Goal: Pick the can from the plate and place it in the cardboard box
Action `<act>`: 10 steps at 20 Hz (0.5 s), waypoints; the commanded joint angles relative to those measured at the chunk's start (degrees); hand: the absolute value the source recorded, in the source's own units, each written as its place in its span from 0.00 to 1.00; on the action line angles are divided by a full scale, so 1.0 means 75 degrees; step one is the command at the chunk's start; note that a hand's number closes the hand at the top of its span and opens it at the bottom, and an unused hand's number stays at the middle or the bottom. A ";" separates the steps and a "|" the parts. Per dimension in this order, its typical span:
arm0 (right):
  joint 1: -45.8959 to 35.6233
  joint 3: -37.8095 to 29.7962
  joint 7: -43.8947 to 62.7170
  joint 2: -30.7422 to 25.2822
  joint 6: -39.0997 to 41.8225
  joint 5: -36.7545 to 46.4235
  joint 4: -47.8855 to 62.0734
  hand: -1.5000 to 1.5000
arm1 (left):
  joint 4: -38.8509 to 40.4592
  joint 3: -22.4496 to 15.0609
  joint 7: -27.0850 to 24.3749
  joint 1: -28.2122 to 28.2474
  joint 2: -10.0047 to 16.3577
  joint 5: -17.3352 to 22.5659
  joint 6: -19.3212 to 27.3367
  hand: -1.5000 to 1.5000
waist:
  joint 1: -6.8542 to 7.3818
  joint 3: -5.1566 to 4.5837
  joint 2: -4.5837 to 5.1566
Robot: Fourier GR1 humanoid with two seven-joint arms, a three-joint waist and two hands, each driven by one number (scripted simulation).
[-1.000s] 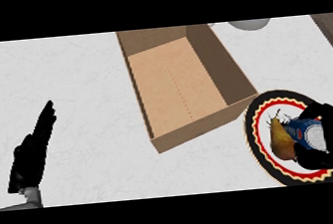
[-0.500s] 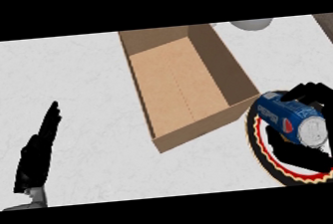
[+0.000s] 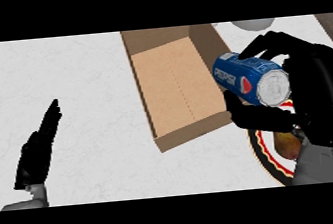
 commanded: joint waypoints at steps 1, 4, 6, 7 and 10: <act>-0.1409 -0.0332 0.0188 0.0102 -0.0258 0.0052 0.1636 1.00 | -0.0256 -0.0119 0.0057 0.0239 -0.0028 -0.0010 -0.0135 0.50 | 0.0043 0.0003 0.0011; -0.2287 -0.0238 0.0520 0.0104 -0.0487 -0.0011 0.2637 1.00 | 0.0414 -0.0014 -0.0577 0.0085 -0.0072 -0.0061 -0.0031 0.50 | 0.0035 -0.0001 0.0020; -0.2333 -0.0228 0.0094 0.0106 -0.1037 0.0085 0.3593 1.00 | 0.0496 0.0074 -0.0408 -0.0150 -0.0151 0.0002 0.0052 0.50 | 0.0038 0.0000 0.0031; -0.2569 -0.0242 0.0285 0.0106 -0.1365 -0.0175 0.3869 1.00 | -0.0217 0.0170 0.0124 -0.0025 0.0121 0.0164 -0.0229 0.50 | 0.0070 0.0004 0.0018; -0.3265 -0.0517 -0.0075 0.0107 -0.1609 -0.0288 0.5280 1.00 | 0.0219 0.0167 0.0112 -0.0523 0.0065 -0.0018 -0.0042 0.50 | 0.0096 0.0003 0.0043</act>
